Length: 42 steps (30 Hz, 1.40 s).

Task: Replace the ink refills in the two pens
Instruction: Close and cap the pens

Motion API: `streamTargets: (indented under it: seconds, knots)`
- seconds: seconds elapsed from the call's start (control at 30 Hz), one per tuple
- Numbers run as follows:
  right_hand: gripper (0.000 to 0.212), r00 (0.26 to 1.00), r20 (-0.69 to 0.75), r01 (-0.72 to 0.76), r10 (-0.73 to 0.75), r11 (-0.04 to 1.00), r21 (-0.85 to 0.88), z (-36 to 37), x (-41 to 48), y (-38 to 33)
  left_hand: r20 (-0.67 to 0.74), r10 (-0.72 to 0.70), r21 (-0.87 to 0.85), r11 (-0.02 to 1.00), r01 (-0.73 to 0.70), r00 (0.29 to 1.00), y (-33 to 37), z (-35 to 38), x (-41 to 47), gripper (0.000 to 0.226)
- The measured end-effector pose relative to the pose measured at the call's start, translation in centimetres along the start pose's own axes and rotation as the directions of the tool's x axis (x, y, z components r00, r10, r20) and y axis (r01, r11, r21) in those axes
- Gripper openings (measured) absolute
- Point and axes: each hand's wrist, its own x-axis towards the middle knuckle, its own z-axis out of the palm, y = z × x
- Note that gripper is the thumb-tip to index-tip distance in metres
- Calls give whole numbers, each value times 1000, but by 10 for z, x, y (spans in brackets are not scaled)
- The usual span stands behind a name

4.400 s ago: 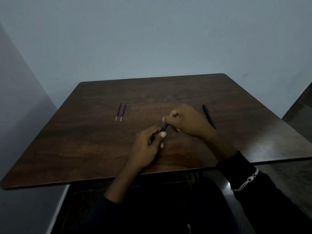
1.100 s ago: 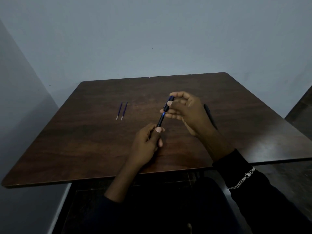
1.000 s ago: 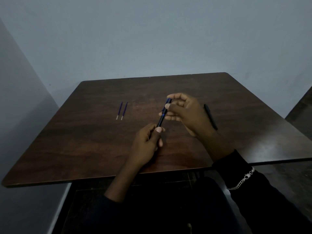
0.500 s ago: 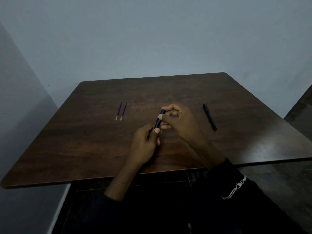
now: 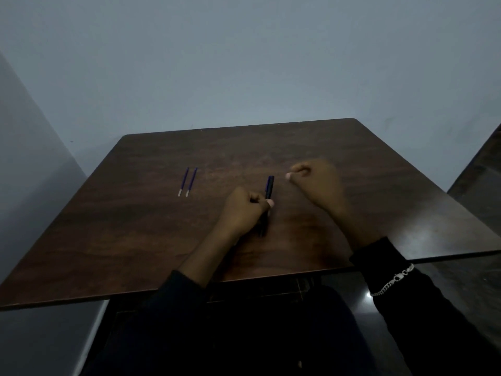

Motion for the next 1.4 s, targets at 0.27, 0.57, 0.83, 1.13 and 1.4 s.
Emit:
streamTargets:
  seconds: [0.27,0.57,0.83,1.13,1.4]
  knots:
    - [17,914,82,-374,397,903,-210,-46,31,51,79,-211,-75,973,217,974,57,59,57,29]
    - [19,956,87,-259,279,947,-190,-32,27,60,-26,-188,158,969,190,982,70,99,97,24]
    - [25,963,109,-220,245,955,-198,-30,21,54,-76,-183,135,972,192,980,63,102,98,23]
    - [20,957,91,-253,274,948,-194,-30,21,53,-64,-197,77,976,202,978,63,100,97,16]
    - [25,957,90,-256,274,951,-174,-32,21,55,-66,-188,56,980,192,980,62,97,96,22]
